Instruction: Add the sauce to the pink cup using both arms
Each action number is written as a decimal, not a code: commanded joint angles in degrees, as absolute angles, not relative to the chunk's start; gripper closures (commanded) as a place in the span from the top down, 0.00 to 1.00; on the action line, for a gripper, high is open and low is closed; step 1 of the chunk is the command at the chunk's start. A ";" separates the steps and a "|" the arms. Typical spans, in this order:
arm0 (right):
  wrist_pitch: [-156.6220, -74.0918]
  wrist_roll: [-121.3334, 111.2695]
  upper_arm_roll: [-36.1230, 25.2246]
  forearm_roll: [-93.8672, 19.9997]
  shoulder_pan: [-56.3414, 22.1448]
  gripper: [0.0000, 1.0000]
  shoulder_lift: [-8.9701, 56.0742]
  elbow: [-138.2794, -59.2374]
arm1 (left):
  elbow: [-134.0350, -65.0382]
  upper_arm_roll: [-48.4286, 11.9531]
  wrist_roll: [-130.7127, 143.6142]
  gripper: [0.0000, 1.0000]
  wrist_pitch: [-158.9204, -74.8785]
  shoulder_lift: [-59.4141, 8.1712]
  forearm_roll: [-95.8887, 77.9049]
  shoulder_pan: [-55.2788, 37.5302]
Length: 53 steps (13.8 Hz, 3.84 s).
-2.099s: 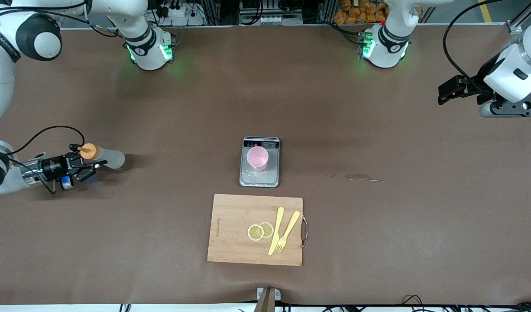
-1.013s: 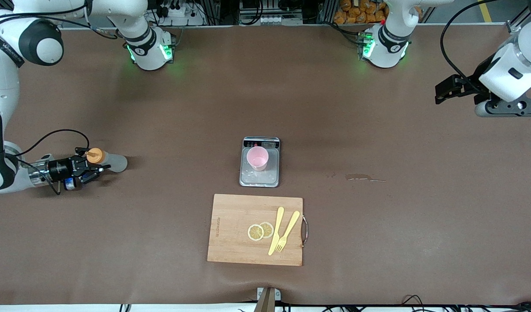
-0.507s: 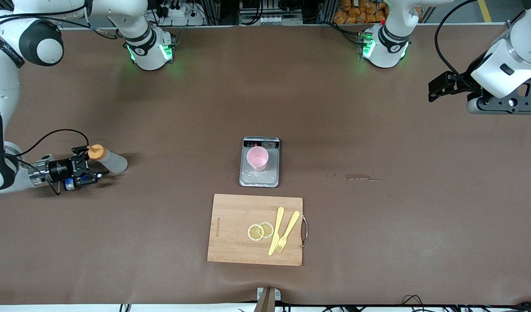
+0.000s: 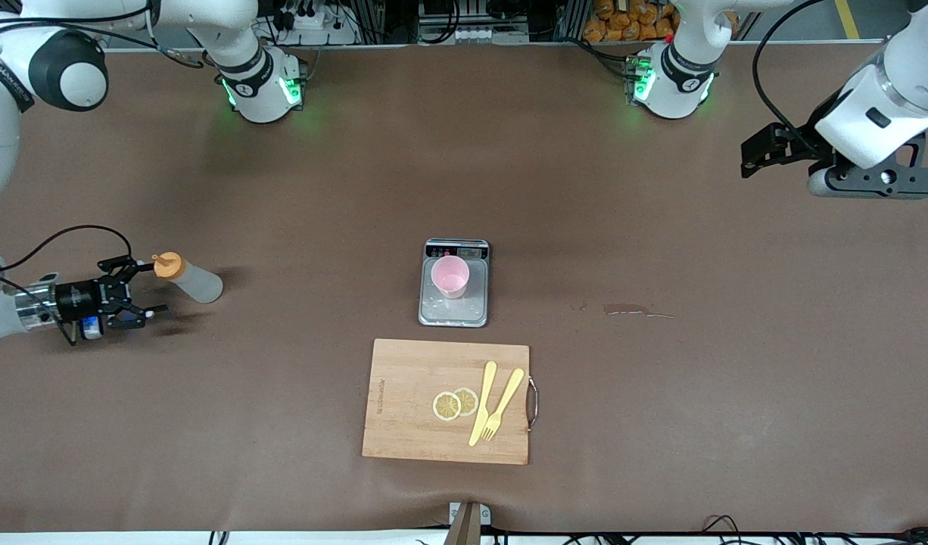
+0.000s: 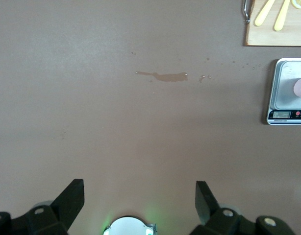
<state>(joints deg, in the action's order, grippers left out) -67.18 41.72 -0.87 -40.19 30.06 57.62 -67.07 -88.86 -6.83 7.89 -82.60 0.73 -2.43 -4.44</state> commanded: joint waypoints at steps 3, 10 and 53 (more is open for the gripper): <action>-62.05 49.11 -0.70 -37.45 30.85 1.00 54.24 -61.80 | -88.77 -6.86 7.82 1.00 -83.14 1.58 -2.99 -3.60; -56.53 49.48 -0.70 -28.06 26.30 1.00 44.76 -56.96 | -89.03 -5.02 7.73 1.00 -82.80 1.67 -2.55 -3.51; -78.66 17.93 -0.26 -3.60 0.79 1.00 1.14 -80.86 | -86.13 -2.37 3.34 1.00 -82.53 0.18 0.44 -4.92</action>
<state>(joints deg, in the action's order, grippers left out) -78.08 18.62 -0.18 -4.71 1.16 1.87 -80.07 -86.73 -2.42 4.06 -82.78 -0.12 -0.21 -4.91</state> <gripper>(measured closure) 0.000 0.000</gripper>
